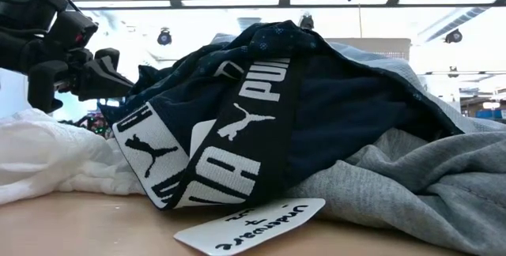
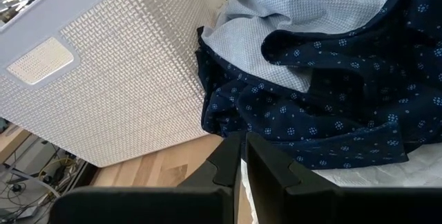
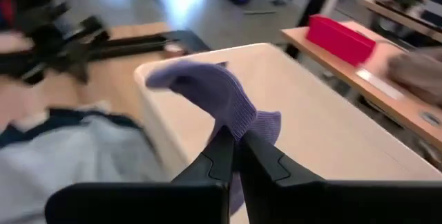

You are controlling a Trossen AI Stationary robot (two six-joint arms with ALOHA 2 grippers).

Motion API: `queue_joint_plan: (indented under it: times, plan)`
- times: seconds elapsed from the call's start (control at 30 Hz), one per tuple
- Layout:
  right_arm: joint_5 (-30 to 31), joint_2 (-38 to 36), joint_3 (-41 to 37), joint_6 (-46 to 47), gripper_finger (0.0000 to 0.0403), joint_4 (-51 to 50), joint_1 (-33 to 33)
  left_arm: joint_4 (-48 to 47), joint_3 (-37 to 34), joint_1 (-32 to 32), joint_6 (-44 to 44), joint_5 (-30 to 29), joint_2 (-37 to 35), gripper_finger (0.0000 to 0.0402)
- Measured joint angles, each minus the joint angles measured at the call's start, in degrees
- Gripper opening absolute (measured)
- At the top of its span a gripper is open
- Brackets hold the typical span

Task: Sort clothes
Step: Put the purple sock into the white laundry bin

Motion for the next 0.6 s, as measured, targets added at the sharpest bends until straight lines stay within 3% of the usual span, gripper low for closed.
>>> queue_joint_plan:
  times: [0.17,0.33,0.6]
  plan:
    - [-0.4,0.0,1.5,4.2,0.0000,-6.9,-5.7,0.1,0.0,0.0,0.0,0.0,0.0,0.0011]
    - [-6.4,0.4,1.5,4.1,0.0008,-7.9,-10.8,0.2,0.0,0.0,0.0,0.0,0.0,0.0011]
    - [-7.8,0.3,3.4,3.7,0.0092,-8.6,-14.5,0.2,0.0,0.0,0.0,0.0,0.0,0.0011]
